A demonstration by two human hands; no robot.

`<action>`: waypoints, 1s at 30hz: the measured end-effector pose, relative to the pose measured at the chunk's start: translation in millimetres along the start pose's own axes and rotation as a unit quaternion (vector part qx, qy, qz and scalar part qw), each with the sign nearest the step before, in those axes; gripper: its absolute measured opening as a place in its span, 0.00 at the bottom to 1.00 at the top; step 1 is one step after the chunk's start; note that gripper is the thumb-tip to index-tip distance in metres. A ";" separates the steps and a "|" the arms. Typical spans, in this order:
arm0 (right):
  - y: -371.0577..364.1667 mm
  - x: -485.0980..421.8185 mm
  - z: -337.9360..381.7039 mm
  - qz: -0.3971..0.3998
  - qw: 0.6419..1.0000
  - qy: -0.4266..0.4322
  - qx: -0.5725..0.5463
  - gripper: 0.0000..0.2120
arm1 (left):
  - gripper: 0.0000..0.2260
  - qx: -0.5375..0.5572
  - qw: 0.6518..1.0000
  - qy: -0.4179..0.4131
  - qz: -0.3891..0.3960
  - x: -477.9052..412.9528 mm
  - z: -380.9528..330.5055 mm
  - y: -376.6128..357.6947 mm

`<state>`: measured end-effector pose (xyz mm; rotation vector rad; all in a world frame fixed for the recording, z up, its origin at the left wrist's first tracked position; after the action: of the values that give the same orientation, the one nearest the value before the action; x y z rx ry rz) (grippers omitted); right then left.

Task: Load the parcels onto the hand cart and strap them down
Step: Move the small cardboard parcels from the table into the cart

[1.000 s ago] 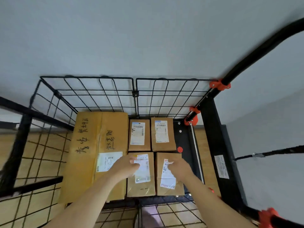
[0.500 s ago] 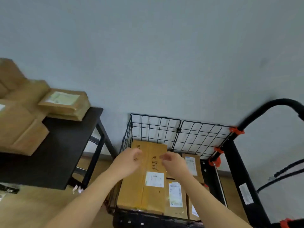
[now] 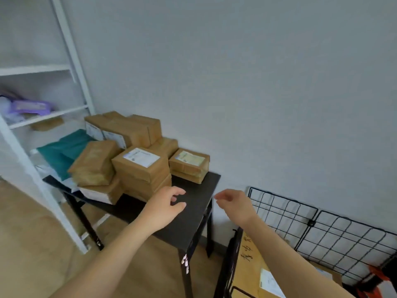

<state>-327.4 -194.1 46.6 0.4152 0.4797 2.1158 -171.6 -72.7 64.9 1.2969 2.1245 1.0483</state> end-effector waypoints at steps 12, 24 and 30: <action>-83.9 -63.4 76.7 0.064 0.997 0.045 0.014 0.12 | 0.18 0.018 0.994 0.076 -0.075 -16.4 86.2 73.6; -164.2 -189.4 117.1 0.109 0.976 0.136 0.134 0.29 | 0.20 0.267 0.922 0.223 -0.172 -128.3 164.0 123.2; -210.3 -216.9 120.6 0.165 0.936 0.111 0.291 0.46 | 0.21 0.256 0.922 0.252 -0.147 -154.1 191.3 118.5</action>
<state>-6.7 -243.9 25.3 0.6256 1.2586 2.3289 97.8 -104.6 37.0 0.9110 3.0250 0.7773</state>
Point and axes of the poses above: each hand's wrist, its own x-axis away from the middle knuckle, its own y-axis out of the back of the hand, z = x × y, the point moved 7 cm from there along -x, towards the middle knuckle, and after that the axes turned 5 degrees about -x, right-handed, at the moved point
